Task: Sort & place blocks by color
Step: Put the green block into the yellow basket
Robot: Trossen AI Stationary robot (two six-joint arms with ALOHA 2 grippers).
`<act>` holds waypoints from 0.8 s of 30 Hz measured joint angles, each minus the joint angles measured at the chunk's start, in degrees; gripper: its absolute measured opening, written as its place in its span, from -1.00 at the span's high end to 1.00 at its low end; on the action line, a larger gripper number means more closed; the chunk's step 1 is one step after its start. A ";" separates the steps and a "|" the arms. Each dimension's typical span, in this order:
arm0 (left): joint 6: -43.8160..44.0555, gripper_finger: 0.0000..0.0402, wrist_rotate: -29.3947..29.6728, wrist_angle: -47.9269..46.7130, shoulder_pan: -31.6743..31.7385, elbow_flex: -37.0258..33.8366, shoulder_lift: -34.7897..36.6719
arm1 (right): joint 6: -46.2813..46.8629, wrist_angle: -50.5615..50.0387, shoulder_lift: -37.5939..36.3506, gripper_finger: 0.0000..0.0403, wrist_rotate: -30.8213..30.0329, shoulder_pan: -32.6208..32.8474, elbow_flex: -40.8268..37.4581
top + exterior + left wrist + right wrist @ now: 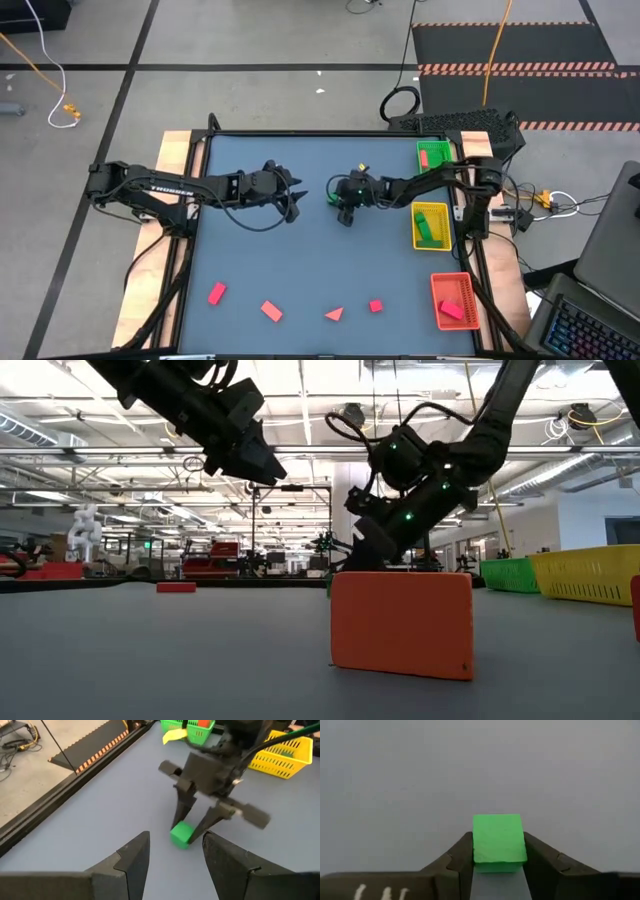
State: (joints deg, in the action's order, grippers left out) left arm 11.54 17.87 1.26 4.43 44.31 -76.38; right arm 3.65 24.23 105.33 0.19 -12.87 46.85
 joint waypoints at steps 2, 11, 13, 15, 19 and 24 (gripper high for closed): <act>0.19 0.08 -0.02 -0.58 0.00 0.00 0.00 | -0.16 -3.86 -2.85 0.39 0.06 0.60 -0.09; 1.29 0.08 -0.02 -2.18 -0.07 0.00 0.00 | 3.16 -31.11 -24.04 0.39 -8.13 6.85 -0.05; 1.95 0.08 -0.01 -2.54 -0.30 0.00 0.00 | 5.94 -38.56 -28.69 0.39 -10.98 9.11 -0.04; 2.19 0.08 -0.02 -2.67 -0.58 0.00 0.00 | 9.92 -45.98 -32.87 0.39 -13.87 11.53 -0.04; 2.24 0.08 -0.02 -2.59 -1.25 0.00 0.00 | 21.69 -61.57 -39.21 0.39 -18.48 16.82 -0.02; 2.24 0.08 -0.02 -1.95 -1.31 0.00 0.00 | 38.16 -77.24 -43.75 0.39 -21.36 23.11 -0.02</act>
State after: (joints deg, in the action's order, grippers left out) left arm 13.78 17.85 -0.69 3.11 44.31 -76.38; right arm 41.81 -53.01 61.59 -21.16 10.24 46.83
